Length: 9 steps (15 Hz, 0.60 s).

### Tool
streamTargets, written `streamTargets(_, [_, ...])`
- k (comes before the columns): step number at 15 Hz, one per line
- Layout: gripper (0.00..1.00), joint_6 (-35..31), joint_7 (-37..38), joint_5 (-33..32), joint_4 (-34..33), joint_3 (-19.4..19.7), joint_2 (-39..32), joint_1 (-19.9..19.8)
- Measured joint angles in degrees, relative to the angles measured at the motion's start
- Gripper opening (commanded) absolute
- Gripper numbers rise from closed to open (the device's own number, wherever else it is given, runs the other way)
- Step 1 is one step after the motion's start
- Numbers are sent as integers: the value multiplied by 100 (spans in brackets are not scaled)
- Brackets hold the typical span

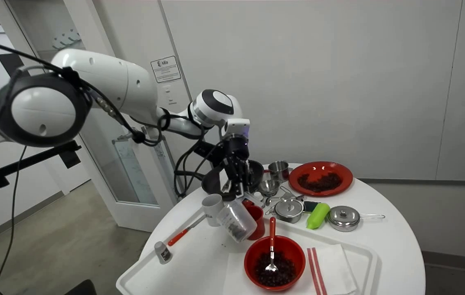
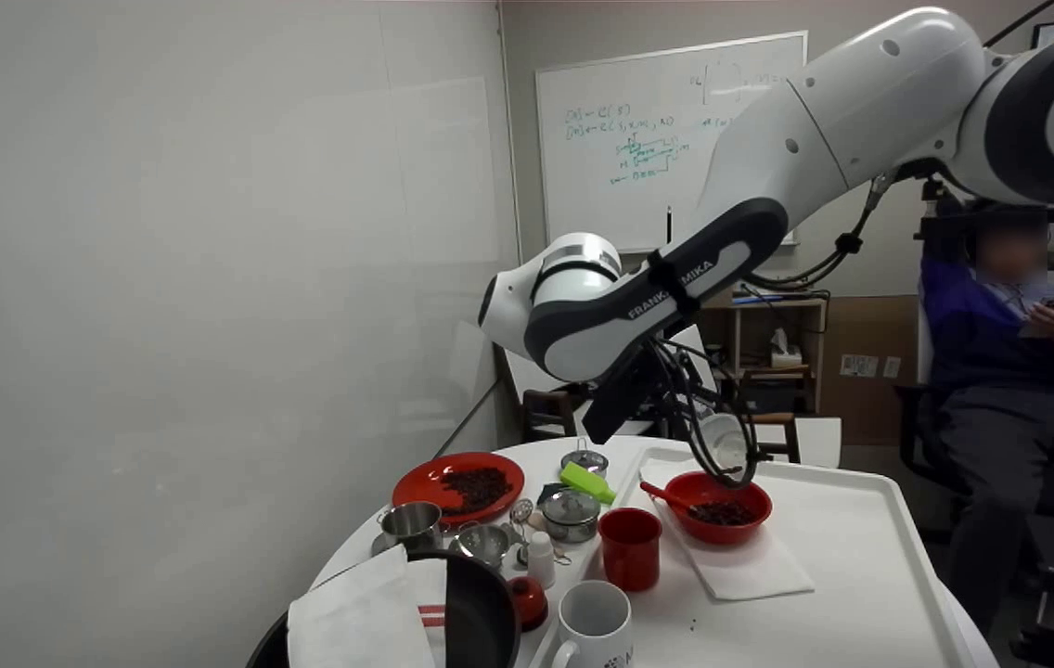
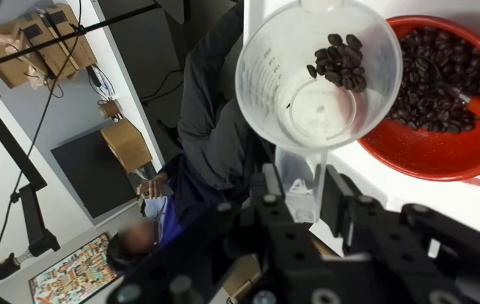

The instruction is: Pour some of the contents of the clear jar into the red bowl

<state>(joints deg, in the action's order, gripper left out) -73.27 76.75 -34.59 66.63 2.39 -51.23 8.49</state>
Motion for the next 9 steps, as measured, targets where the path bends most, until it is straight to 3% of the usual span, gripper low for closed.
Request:
streamTargets(5, [12, -333, -962, 255, 727, -206, 765, 118])
streamTargets(9, [12, -1030, -1570, 447, 1317, -358, 952, 188])
